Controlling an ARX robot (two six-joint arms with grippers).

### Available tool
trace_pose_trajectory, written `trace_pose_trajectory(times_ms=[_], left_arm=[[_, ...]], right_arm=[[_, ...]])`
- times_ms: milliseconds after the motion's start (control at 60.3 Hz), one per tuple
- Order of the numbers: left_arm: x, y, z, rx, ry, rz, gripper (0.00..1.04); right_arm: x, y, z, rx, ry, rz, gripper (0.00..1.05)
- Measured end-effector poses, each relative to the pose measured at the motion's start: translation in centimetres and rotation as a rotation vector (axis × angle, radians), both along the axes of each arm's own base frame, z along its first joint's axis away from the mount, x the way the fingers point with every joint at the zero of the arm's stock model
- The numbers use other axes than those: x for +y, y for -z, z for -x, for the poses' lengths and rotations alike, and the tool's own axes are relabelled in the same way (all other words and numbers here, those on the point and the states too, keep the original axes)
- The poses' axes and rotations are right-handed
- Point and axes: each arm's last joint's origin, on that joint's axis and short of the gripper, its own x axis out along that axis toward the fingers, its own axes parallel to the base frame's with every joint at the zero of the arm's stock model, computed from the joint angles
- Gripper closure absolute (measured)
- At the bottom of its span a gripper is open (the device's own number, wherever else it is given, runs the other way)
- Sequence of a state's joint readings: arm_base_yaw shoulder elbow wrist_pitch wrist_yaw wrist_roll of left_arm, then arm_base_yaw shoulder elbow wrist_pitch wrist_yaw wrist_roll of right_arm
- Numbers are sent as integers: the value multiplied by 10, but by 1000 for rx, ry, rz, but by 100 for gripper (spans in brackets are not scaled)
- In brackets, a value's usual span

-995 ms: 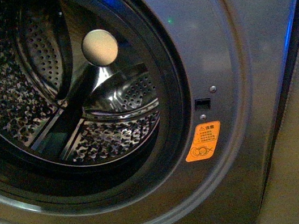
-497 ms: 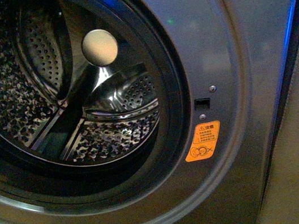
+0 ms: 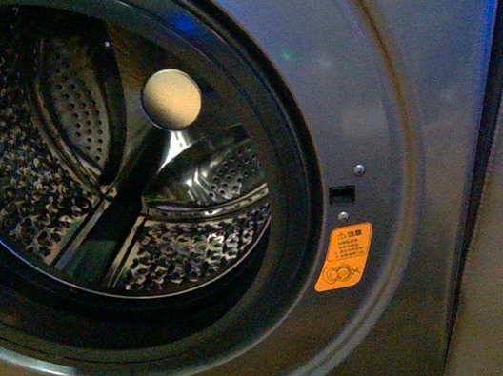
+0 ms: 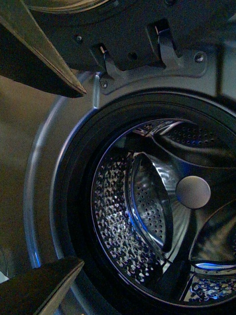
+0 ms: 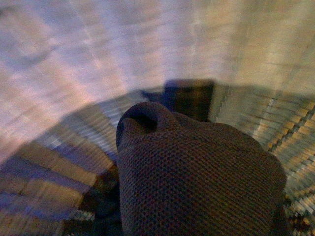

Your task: Put clothes into washing machine

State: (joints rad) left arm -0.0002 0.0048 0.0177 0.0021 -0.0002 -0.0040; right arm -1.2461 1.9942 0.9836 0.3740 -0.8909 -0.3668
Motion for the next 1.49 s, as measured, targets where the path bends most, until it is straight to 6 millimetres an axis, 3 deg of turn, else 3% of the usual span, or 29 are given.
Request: trace_pose_trajectory(times_ms=[83,166,216,232,398,448,531,613,696,829,1028,1161,1359,1492], left_arm=[[0,0,0,0,0,0,7],[0,0,0,0,0,0,7],[0,0,0,0,0,0,7],[0,0,0,0,0,0,7],[0,0,0,0,0,0,7],[0,0,0,0,0,0,7],[0,0,0,0,0,0,7],[0,0,0,0,0,0,7],[0,0,0,0,0,0,7],[0,0,0,0,0,0,7],[0,0,0,0,0,0,7],[0,0,0,0,0,0,7],[0,0,0,0,0,0,7],[0,0,0,0,0,0,7]], right_arm=[[6,-52,3,-100,-38,67,101],[27,-129,7,-248,-117,188,101],[39,-160,7,-308,-152,247,101],[46,-179,6,-343,-171,290,101],[77,-257,-2,-514,-251,409,101],[95,-298,-7,-597,-289,446,101],[119,-345,-16,-691,-326,445,101],[159,-400,-30,-782,-405,440,101],[196,-436,-40,-839,-467,413,101],[249,-474,-47,-892,-547,388,101],[323,-510,-57,-894,-681,305,101],[362,-514,-71,-848,-752,242,101],[424,-504,-86,-781,-920,138,101],[445,-494,-89,-740,-990,91,101]])
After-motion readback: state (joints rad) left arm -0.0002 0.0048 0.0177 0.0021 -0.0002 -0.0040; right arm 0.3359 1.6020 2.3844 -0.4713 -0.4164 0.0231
